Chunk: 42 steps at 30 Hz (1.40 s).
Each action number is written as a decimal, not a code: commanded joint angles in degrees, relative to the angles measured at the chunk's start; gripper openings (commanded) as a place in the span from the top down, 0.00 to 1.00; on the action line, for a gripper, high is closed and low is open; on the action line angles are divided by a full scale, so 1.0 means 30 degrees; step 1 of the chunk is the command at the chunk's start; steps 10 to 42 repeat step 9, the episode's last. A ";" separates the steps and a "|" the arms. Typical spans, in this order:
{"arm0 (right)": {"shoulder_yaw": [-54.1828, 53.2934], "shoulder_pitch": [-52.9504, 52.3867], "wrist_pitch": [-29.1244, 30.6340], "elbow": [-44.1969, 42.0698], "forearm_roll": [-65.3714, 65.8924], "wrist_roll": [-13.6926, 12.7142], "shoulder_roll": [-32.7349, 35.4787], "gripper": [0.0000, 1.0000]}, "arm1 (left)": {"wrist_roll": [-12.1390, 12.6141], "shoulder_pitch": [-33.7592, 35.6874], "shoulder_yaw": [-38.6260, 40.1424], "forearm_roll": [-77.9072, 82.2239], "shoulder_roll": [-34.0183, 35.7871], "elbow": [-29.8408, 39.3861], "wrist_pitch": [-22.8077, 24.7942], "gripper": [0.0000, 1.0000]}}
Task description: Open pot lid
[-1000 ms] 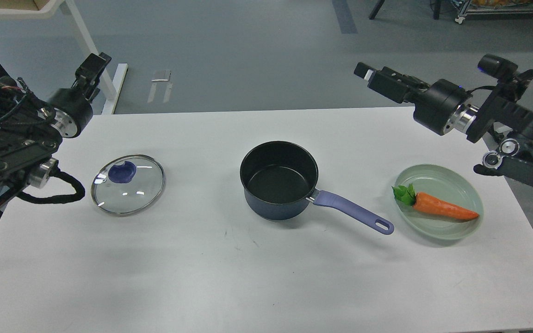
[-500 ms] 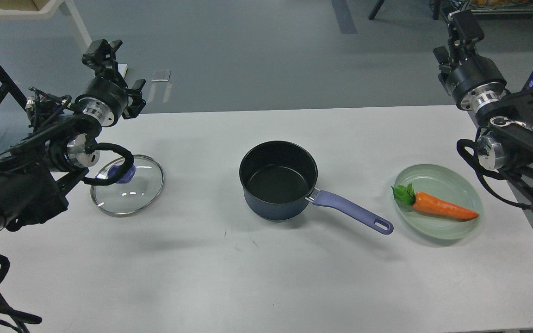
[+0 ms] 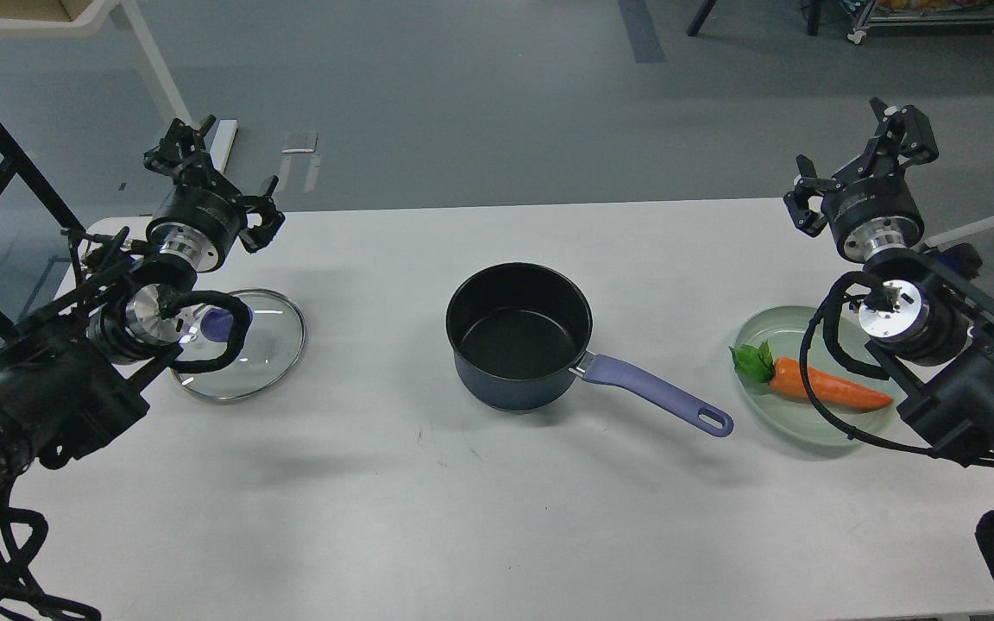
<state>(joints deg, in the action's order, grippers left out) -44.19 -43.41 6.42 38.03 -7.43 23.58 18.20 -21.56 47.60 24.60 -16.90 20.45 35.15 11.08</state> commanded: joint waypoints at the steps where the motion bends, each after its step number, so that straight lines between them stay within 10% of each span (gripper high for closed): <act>1: -0.0298 0.0026 0.0613 0.0096 -0.0071 0.0051 -0.0294 0.01 | -0.0021 -0.0046 0.0091 0.0038 -0.0018 0.0178 -0.0032 0.01; 42: -0.0181 0.0026 0.1315 0.0154 -0.0041 0.0051 -0.0324 0.00 | 0.0008 -0.0105 0.0091 0.0067 0.0099 0.0238 -0.0266 0.01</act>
